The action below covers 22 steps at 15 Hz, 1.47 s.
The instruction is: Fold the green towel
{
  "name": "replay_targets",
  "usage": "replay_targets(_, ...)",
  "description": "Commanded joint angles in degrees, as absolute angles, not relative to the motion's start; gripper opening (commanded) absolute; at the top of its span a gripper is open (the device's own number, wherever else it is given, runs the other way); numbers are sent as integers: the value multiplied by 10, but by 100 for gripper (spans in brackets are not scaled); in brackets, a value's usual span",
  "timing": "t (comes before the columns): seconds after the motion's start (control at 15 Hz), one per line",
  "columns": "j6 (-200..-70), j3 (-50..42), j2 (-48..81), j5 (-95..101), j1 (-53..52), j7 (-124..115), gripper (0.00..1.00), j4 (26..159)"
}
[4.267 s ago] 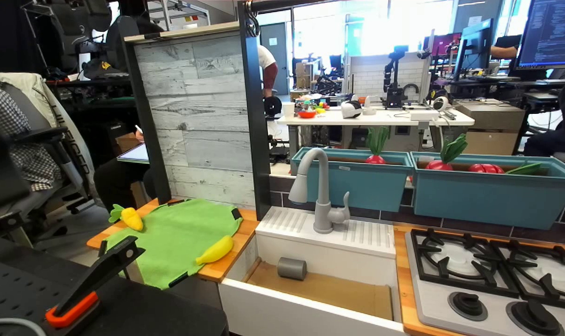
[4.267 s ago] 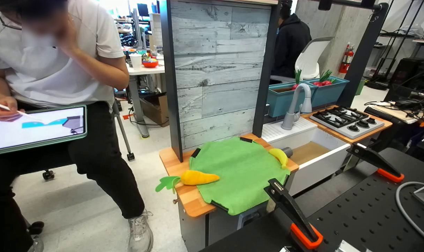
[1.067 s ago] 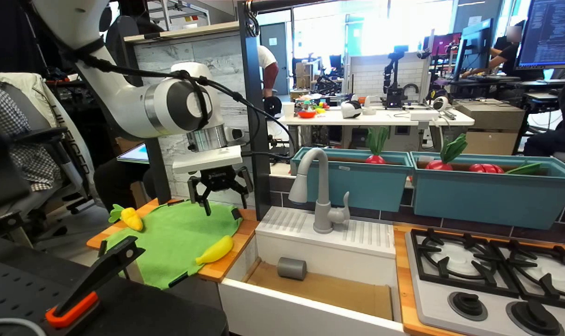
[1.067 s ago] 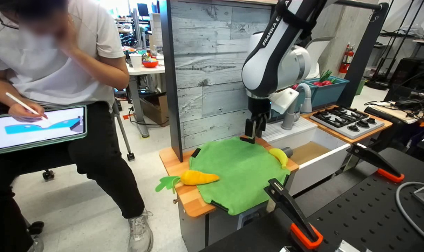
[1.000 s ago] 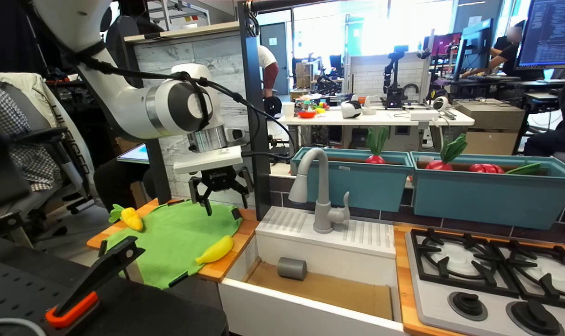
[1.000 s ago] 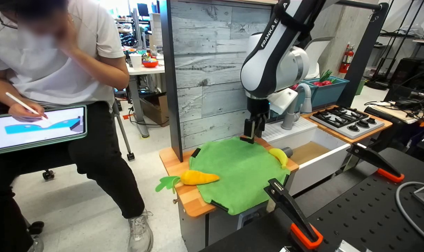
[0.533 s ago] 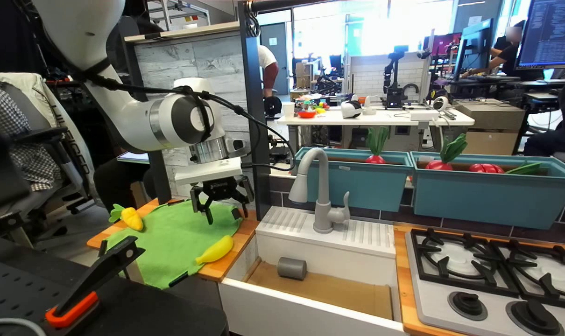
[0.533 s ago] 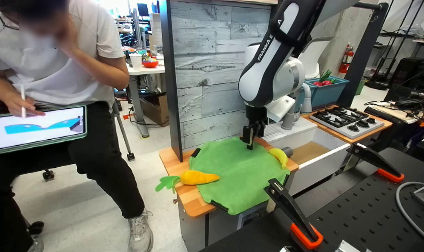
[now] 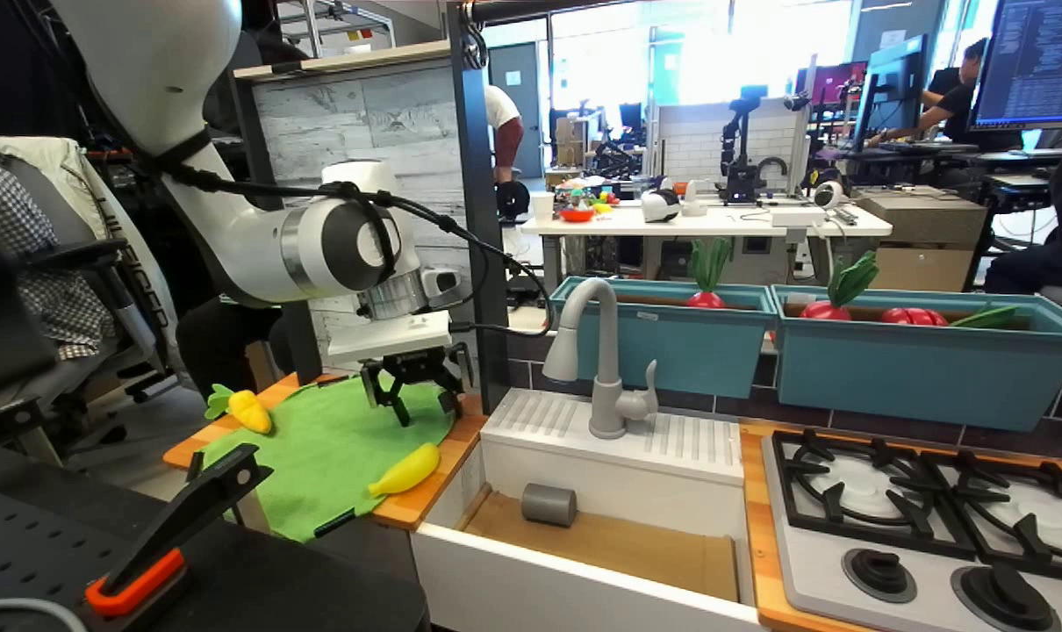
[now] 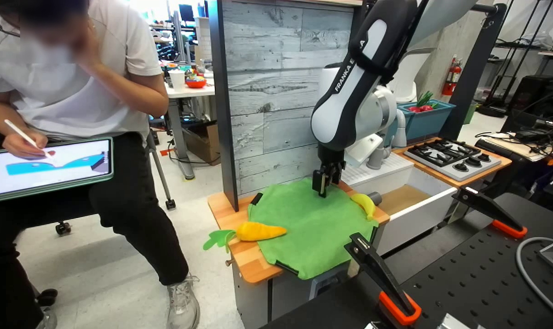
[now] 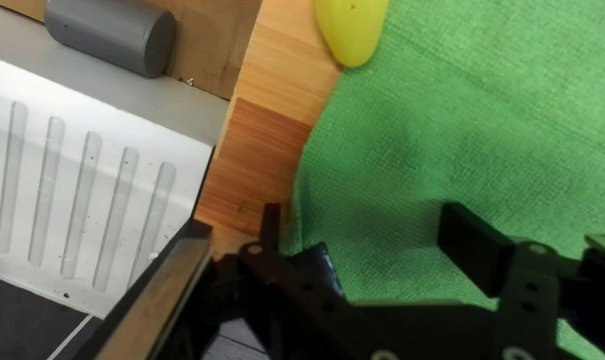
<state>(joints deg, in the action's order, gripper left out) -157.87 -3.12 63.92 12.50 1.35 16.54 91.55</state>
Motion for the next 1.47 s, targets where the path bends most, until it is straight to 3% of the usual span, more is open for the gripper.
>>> replay_targets(0.0,-1596,-30,662,130,12,153,51,884)
replay_targets(0.47,-1601,-33,658,129,10,145,0,886)
replay_targets(1.4,-1579,-43,554,133,-54,66,3,953)
